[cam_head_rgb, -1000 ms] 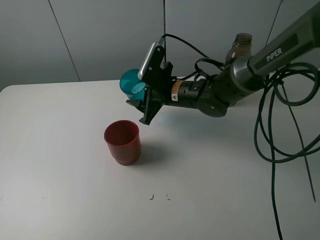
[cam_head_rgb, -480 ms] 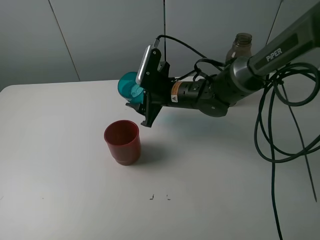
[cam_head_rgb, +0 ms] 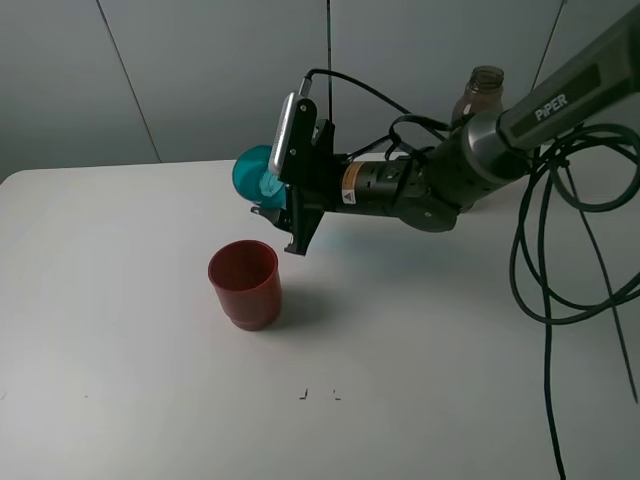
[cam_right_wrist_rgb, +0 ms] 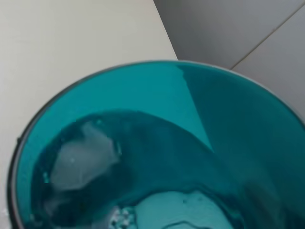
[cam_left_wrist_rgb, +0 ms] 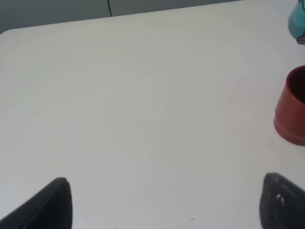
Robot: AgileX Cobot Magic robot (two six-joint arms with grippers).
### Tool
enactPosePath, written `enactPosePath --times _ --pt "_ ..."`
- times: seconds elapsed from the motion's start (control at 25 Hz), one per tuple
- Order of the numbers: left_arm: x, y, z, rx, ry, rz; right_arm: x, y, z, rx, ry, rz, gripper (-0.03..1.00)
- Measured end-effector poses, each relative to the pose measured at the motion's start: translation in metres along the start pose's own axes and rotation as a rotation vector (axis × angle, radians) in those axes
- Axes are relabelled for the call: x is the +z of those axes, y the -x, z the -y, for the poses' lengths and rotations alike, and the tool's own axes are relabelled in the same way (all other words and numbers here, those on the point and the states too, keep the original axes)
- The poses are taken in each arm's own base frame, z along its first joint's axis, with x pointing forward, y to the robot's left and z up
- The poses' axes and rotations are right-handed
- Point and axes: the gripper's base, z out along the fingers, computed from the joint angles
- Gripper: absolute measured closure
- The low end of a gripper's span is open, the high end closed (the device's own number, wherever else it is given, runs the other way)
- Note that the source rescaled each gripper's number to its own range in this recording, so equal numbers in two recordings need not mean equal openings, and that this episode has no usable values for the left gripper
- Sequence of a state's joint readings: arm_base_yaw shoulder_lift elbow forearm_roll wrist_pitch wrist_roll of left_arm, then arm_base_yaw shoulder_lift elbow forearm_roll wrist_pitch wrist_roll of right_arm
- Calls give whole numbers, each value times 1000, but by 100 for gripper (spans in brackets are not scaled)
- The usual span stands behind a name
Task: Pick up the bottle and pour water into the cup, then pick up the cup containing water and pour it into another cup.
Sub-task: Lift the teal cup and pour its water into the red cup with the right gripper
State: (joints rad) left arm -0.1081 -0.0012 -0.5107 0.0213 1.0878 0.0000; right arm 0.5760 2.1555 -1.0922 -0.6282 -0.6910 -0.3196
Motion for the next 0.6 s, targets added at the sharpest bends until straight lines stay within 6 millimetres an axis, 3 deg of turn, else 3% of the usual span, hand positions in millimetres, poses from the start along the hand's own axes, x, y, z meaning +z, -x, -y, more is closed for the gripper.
enactPosePath --times 0.6 --pt "0 0 0 7 0 0 -2 14 1 -152 12 36 93"
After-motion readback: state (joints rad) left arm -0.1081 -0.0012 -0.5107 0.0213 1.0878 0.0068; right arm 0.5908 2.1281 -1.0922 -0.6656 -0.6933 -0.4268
